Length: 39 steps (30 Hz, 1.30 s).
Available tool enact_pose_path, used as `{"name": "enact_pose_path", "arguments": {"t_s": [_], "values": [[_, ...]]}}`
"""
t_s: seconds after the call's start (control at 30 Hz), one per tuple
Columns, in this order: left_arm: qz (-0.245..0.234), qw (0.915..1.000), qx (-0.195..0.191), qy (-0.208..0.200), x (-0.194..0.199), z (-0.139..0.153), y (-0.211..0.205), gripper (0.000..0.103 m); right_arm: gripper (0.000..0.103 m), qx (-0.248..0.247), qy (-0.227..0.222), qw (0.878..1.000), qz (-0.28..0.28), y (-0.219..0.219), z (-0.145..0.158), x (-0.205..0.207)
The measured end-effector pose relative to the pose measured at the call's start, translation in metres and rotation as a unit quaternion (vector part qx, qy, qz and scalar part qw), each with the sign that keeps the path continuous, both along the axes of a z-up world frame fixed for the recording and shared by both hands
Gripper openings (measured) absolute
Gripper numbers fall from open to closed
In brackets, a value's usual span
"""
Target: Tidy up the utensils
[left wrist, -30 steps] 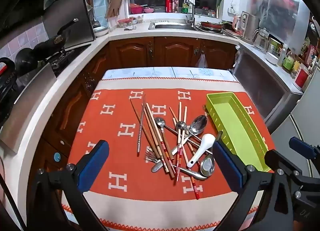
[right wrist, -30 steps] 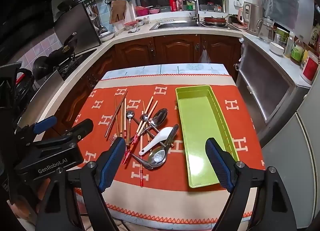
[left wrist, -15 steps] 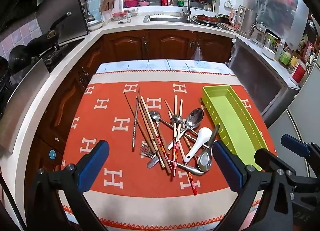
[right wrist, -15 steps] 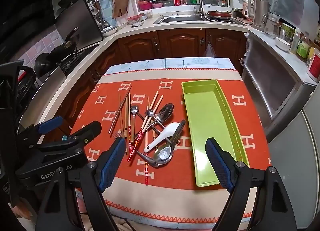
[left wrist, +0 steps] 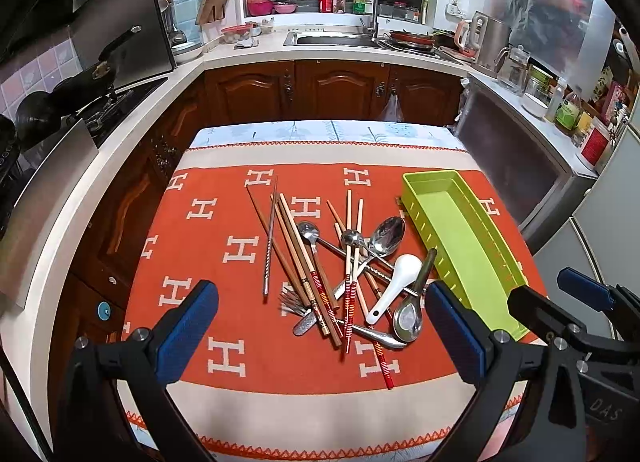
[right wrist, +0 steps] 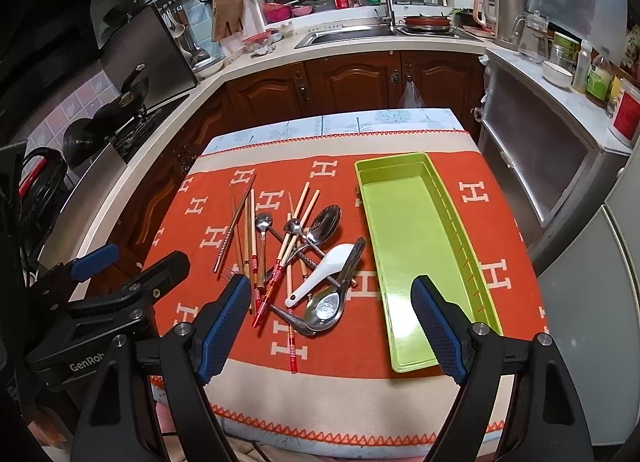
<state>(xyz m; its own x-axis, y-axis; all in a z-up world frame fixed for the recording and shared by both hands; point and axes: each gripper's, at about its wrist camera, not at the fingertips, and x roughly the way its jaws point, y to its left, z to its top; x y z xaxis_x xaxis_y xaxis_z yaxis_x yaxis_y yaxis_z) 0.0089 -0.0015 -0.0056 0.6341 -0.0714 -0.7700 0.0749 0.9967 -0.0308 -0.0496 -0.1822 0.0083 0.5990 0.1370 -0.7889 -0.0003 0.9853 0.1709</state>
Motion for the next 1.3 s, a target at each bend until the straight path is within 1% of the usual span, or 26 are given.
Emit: {"name": "enact_pose_path", "arguments": {"t_s": [0.63,0.7,1.3], "values": [[0.005,1.0,-0.005,-0.001,-0.001,0.005,0.009,0.102,0.083,-0.001,0.0,1.0,-0.001,0.001,-0.001,0.0],[0.004,1.0,-0.005,-0.001,-0.002,0.0,0.01,0.102,0.083,-0.003,0.001,1.0,-0.002,0.002,-0.001,0.001],[0.006,1.0,-0.006,0.0,-0.001,-0.001,0.014,0.102,0.083,-0.006,0.001,1.0,0.0,0.006,-0.002,0.002]]}}
